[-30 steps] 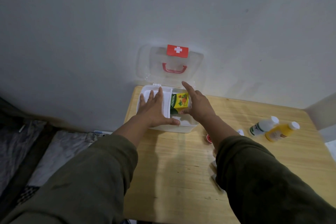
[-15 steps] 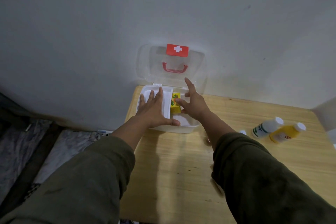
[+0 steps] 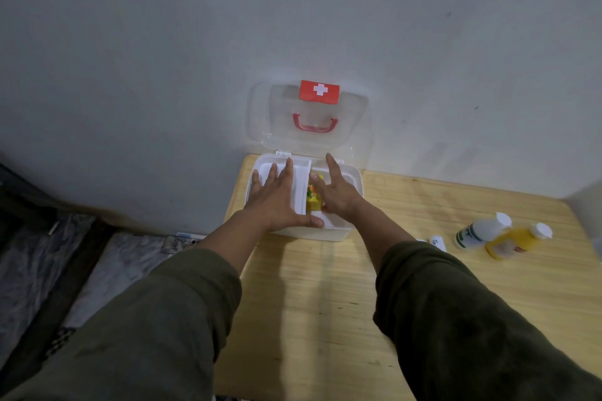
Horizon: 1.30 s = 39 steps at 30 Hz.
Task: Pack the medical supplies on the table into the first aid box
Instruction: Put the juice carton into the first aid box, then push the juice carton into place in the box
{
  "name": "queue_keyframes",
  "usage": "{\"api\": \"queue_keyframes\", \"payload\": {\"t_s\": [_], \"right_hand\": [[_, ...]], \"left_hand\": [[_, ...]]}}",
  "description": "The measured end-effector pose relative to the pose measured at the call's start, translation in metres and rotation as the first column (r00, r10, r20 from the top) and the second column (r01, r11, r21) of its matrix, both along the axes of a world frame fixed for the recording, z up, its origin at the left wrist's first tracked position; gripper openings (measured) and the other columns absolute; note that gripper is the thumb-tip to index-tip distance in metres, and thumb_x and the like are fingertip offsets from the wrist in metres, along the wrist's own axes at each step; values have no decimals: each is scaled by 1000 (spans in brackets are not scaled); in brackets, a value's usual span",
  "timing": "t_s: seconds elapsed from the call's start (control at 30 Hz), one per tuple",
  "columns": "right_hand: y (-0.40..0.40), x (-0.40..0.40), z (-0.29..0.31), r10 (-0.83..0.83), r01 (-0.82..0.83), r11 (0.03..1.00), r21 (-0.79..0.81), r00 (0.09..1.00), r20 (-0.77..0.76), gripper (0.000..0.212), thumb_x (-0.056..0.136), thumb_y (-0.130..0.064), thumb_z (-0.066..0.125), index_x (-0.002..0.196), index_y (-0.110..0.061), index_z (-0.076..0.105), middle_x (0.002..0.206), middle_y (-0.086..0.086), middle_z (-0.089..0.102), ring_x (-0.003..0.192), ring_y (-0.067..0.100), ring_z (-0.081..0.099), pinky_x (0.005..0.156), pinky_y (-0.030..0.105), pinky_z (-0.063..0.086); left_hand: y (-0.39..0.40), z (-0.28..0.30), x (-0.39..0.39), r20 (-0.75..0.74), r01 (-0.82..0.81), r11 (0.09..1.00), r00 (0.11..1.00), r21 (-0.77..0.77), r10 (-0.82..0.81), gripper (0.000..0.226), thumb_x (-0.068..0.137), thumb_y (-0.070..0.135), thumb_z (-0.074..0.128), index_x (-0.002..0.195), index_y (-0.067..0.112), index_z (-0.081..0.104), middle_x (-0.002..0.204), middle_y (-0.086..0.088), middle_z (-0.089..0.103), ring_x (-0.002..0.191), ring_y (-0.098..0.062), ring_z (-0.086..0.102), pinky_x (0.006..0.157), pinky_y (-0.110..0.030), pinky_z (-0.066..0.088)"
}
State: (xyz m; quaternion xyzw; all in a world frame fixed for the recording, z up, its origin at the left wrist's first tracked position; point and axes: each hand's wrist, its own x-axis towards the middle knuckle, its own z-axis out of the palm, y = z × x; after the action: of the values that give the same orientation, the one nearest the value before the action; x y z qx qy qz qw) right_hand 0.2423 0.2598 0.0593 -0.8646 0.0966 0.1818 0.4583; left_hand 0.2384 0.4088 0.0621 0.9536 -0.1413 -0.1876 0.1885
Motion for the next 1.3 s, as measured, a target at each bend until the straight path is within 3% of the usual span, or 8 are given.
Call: {"api": "queue_keyframes", "payload": {"t_s": [0.23,0.43,0.57,0.67,0.8,0.97,1.17,1.3], "right_hand": [[-3,-5,6,44,-36,992,-122,997,70,63,98,-50,25,148,-35,-10,149,21,36,132,37,43,112,41,30],[-16,-16,33,-8,78,977,-200,944,329,59,98,-43,36,149,-31,11,128,17,60,118,34,56,101,38,40],[-33,-26,43,-65,185,956,-227,890,452,58,95,-43,44,146,-33,20,127,13,59,104,27,62,92,38,46],[-46,-42,47,-102,244,943,-226,860,500,59,94,-43,47,146,-33,21,128,12,57,112,25,58,92,36,45],[-64,-68,42,-96,256,926,-277,870,483,61,93,-43,49,146,-33,20,131,11,55,120,23,52,90,30,39],[-87,-102,24,-59,223,912,-345,902,428,64,92,-45,50,146,-34,19,125,13,55,111,25,56,84,29,39],[-114,-154,5,-65,207,912,-354,925,374,70,89,-43,57,146,-36,19,124,12,53,112,25,54,86,34,43],[-129,-184,-10,-39,162,917,-364,946,321,75,86,-37,64,146,-33,21,135,8,48,114,24,54,83,30,41]], "left_hand": [[-1,-1,0,20,-9,1000,1000,1,9,130,62,78,59,146,21,-22,160,-9,-10,147,-24,-16,114,-49,-15],[0,-1,0,70,7,1000,998,-23,-6,128,62,78,60,148,21,-15,161,-6,-5,148,-23,-12,115,-52,-12],[-4,0,-3,153,42,999,987,-26,-37,123,63,80,54,149,20,-11,161,0,-5,147,-20,-16,113,-58,-12],[-13,4,-10,229,71,997,971,-17,-65,121,64,81,53,150,19,-6,161,1,-4,147,-19,-18,112,-60,-11],[-29,5,-33,291,112,993,952,-39,-96,118,68,79,50,150,17,-8,161,2,-7,146,-17,-21,113,-57,-14],[-55,7,-66,266,193,981,946,-3,-185,117,69,79,47,149,17,-12,160,2,-14,144,-17,-25,115,-55,-14],[-60,2,-75,159,-45,987,987,156,20,114,75,77,42,148,13,-17,158,-5,-21,143,-25,-28,109,-64,-11],[-57,-6,-80,140,-126,969,985,213,97,107,79,75,37,148,14,-16,158,-9,-22,143,-30,-28,108,-66,-10]]}}
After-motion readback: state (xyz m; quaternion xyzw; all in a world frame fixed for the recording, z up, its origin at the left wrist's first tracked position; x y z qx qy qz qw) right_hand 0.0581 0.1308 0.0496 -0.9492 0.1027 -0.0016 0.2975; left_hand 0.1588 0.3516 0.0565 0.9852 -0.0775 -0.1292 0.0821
